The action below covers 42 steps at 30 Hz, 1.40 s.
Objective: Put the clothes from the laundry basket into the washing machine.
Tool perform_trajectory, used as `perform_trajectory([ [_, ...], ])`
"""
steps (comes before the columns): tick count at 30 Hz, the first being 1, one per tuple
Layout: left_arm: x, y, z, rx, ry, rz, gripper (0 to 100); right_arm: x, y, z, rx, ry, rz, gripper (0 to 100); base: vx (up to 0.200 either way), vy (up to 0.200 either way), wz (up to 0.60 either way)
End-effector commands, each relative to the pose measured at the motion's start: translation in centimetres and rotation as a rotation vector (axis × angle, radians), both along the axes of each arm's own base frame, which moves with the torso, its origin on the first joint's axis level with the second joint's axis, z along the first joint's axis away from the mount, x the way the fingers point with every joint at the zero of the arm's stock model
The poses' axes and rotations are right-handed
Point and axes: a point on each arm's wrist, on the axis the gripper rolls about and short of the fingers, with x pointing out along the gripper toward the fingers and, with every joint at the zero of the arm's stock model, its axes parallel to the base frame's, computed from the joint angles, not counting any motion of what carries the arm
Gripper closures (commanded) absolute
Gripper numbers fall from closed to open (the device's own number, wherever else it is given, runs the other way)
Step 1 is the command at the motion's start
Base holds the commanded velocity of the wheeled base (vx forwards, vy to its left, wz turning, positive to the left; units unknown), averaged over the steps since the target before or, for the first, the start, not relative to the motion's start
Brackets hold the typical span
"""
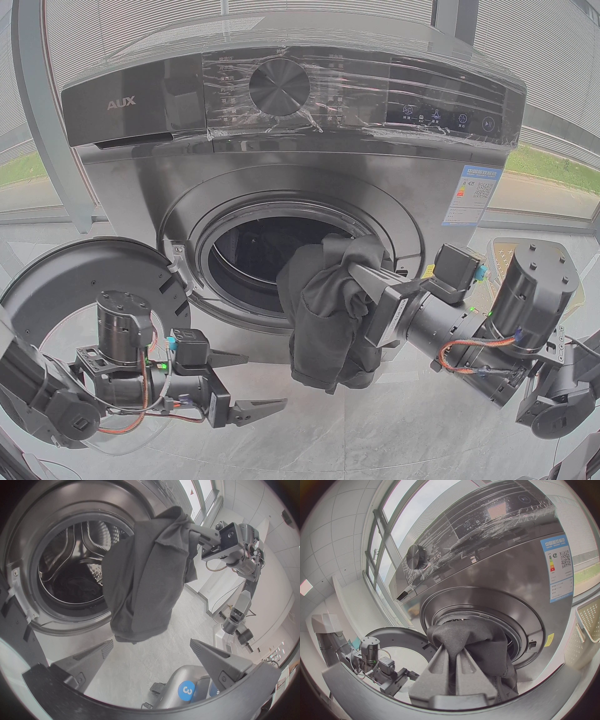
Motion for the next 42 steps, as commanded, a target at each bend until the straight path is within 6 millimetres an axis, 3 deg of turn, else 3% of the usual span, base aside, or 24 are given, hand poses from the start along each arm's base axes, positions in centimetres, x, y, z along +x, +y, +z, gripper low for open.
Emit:
perform_trajectory([
  [1,1.3,-1.8,-2.1,0.034,0.041,-0.018,0,-0.1,0.0,0.0,0.001,0.000,0.004,100,0.000,0.000,0.00],
  [25,3.9,-5.1,-7.0,0.051,-0.006,-0.004,0,-0.2,0.0,0.0,0.000,0.000,0.004,100,0.000,0.000,0.00],
  [42,6.1,-7.0,-6.9,-0.005,-0.164,0.111,0,-0.2,0.0,0.0,-0.001,0.001,0.006,100,0.000,0.000,0.00],
])
